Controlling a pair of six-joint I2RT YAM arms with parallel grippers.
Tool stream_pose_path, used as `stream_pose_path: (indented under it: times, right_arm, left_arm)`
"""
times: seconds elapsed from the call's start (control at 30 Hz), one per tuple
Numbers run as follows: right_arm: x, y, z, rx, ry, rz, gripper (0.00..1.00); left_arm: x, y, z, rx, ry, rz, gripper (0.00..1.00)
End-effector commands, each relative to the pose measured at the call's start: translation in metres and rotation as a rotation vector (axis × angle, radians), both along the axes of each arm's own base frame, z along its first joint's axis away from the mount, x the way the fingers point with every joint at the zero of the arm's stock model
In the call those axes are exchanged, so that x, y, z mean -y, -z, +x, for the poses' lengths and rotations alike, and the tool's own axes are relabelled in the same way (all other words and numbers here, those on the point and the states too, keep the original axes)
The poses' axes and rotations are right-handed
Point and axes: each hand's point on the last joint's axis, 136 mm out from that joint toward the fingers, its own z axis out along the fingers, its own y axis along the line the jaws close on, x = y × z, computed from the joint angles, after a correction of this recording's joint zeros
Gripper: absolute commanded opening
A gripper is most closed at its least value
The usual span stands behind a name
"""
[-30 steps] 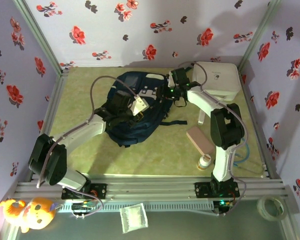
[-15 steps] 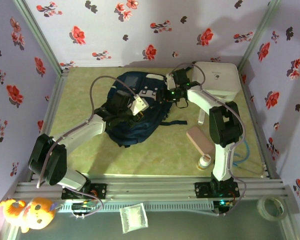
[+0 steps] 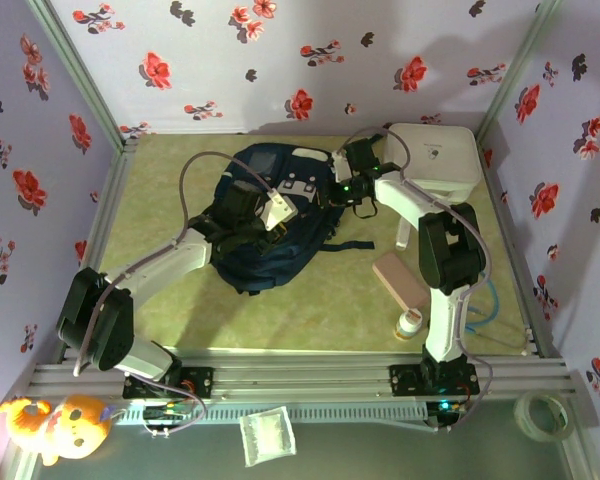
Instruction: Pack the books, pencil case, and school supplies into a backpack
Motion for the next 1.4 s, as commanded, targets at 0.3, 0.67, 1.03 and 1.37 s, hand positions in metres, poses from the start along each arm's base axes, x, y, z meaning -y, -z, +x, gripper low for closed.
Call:
stream_pose_path:
  times: [0.3, 0.67, 1.03, 1.37]
  right_arm:
    - [-0.004, 0.019, -0.005, -0.127, 0.048, -0.003, 0.31]
    - [0.002, -0.001, -0.006, -0.084, 0.149, 0.031, 0.13]
    - [0.004, -0.037, -0.02, 0.039, 0.125, 0.113, 0.04]
    - [-0.006, -0.057, -0.032, 0.091, 0.08, 0.236, 0.0]
  left_arm:
    - [0.007, -0.015, 0.008, 0.017, -0.01, -0.071, 0.0]
    - [0.009, -0.01, 0.009, -0.004, -0.018, -0.068, 0.0]
    - [0.009, -0.01, 0.011, -0.027, -0.025, -0.056, 0.0]
    - [0.016, -0.019, 0.018, -0.037, -0.042, -0.087, 0.0]
